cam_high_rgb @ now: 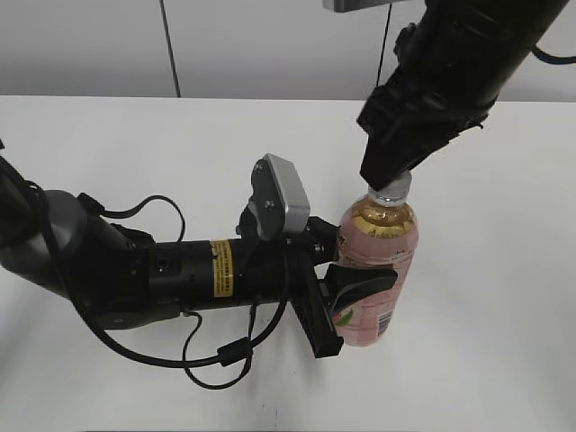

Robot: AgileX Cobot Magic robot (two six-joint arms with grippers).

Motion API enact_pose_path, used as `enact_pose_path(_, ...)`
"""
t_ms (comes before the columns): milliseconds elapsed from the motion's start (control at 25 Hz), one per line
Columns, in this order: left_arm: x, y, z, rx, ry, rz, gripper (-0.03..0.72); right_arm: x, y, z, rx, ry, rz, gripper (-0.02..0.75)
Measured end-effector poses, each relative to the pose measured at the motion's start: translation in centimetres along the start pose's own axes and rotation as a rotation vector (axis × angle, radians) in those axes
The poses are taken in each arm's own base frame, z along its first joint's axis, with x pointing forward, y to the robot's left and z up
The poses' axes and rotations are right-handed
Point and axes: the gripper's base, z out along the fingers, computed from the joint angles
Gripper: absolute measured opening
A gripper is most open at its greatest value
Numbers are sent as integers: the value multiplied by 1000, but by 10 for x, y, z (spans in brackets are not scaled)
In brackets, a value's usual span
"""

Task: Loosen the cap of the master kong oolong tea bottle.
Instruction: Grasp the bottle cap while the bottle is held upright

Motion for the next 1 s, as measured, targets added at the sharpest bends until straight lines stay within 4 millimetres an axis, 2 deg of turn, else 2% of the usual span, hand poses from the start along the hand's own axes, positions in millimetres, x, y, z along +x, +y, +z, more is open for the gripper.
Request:
enact_pose_path(280, 0, 0, 0, 0, 0, 0, 279, 0, 1, -1, -9, -8, -710, 269)
enact_pose_path(440, 0, 0, 0, -3, 0, -2, 279, -1, 2, -2, -8, -13, -980, 262)
enact_pose_path(600, 0, 0, 0, -4, 1, -4, 277, -1, 2, -3, -6, -13, -1077, 251)
enact_pose_path(680, 0, 1, 0, -8, -1, -12, 277, -1, 2, -3, -4, -15, -1111, 202)
enact_pose_path(1000, 0, 1, 0, -10, -1, -17, 276, -1, 3, -3, -13, -23, -1081, 187)
